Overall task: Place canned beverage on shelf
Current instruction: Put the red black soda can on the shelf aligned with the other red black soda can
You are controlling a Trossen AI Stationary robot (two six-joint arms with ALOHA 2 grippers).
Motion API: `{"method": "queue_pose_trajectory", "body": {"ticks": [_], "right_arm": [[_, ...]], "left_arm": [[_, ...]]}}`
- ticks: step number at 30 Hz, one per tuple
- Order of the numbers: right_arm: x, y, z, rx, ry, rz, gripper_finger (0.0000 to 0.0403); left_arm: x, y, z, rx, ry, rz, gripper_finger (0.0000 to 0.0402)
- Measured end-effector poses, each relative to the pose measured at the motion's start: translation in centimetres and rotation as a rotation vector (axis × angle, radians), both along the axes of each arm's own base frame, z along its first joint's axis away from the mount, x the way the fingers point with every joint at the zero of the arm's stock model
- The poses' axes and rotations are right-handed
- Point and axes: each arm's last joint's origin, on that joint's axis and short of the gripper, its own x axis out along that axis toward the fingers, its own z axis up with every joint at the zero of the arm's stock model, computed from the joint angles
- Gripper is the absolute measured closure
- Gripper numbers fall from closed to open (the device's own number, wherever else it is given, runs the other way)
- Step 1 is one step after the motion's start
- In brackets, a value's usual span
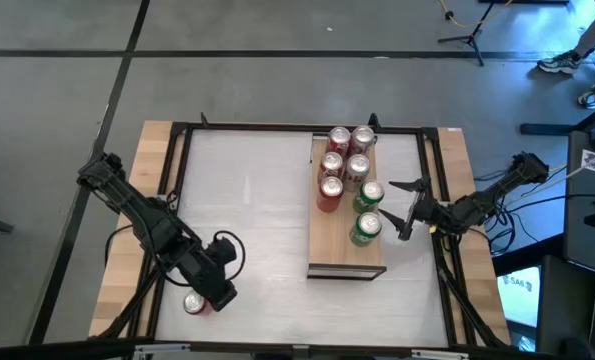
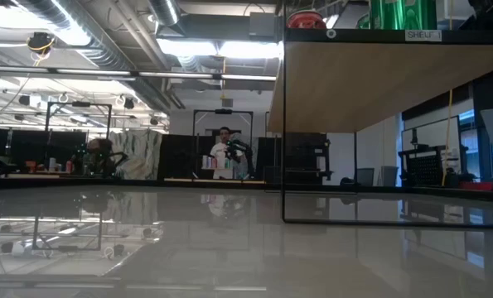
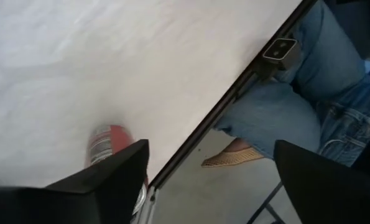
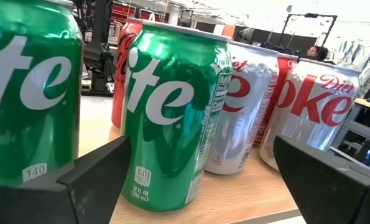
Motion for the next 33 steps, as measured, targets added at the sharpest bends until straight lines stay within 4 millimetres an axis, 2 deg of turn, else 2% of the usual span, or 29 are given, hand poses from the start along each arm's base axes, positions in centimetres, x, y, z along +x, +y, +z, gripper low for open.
{"method": "queue_pose_trajectory", "body": {"ticks": [5,9,23,33], "right_arm": [[0.0,0.0,0.0,0.001,0.0,0.0,0.0015],[0.0,0.0,0.0,0.002,-0.001,0.0,0.0015],[0.0,0.0,0.0,0.002,-0.001,0.0,0.0015],[0.0,0.0,0.0,0.002,-0.001,0.0,0.0015]], "left_arm": [[-0.4,-0.7,-0.6,-0.039,0.093,-0.061,0.0028],[-1.2,-1.8,-1.3,-0.052,0.184,-0.129,0.0014],[-3.7,-4.5,-1.8,0.045,0.16,-0.227,0.0012],[-4.1,-6.5,-4.5,0.175,0.237,-0.302,0.0012]]}}
